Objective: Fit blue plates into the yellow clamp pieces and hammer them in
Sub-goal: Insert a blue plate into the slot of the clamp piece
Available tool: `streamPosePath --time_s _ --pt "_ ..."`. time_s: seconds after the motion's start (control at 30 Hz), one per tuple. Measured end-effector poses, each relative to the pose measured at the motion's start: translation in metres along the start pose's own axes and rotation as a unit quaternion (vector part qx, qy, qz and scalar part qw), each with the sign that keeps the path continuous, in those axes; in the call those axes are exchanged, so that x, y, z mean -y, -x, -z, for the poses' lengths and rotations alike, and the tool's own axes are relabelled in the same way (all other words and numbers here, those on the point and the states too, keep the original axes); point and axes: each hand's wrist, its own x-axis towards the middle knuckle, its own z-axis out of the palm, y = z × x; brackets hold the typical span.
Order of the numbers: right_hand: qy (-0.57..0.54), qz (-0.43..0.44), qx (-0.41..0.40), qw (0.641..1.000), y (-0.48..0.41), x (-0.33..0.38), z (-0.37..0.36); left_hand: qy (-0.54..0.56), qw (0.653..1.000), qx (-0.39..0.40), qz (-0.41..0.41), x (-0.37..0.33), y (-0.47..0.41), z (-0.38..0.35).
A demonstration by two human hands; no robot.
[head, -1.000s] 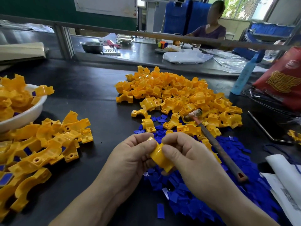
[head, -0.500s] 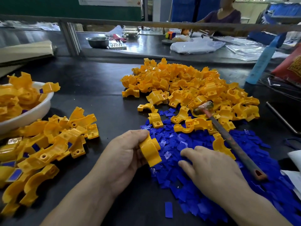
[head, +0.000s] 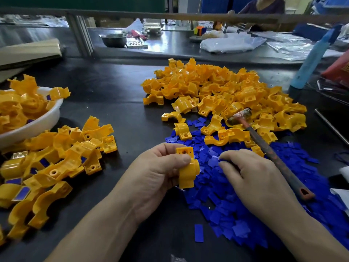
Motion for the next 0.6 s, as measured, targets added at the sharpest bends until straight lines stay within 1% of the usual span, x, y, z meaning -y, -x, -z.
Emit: streamPosePath --time_s 0.1,0.17,0.3,0.4,0.5,0.6 --pt "-0.056 -0.021 -0.015 0.998 0.001 0.002 0.004 -0.019 0.999 -0.018 -0.022 0.001 0.000 -0.002" --pt "-0.143 -0.045 -0.010 0.989 0.002 0.004 0.006 -0.062 0.997 -0.030 -0.036 0.003 0.001 -0.002" --pt "-0.295 -0.073 0.029 0.952 0.006 0.012 0.007 -0.139 0.988 -0.039 -0.048 0.009 0.003 -0.003" --pt "-0.388 -0.101 0.032 0.916 0.007 0.018 0.006 -0.153 0.987 -0.039 -0.039 0.012 0.003 -0.007" --pt "-0.445 -0.134 0.021 0.885 0.006 0.021 0.006 -0.132 0.991 -0.022 -0.026 0.015 0.003 -0.010" --pt "-0.454 -0.127 -0.001 0.882 0.007 0.024 0.007 -0.115 0.993 0.001 -0.031 0.016 0.005 -0.013"
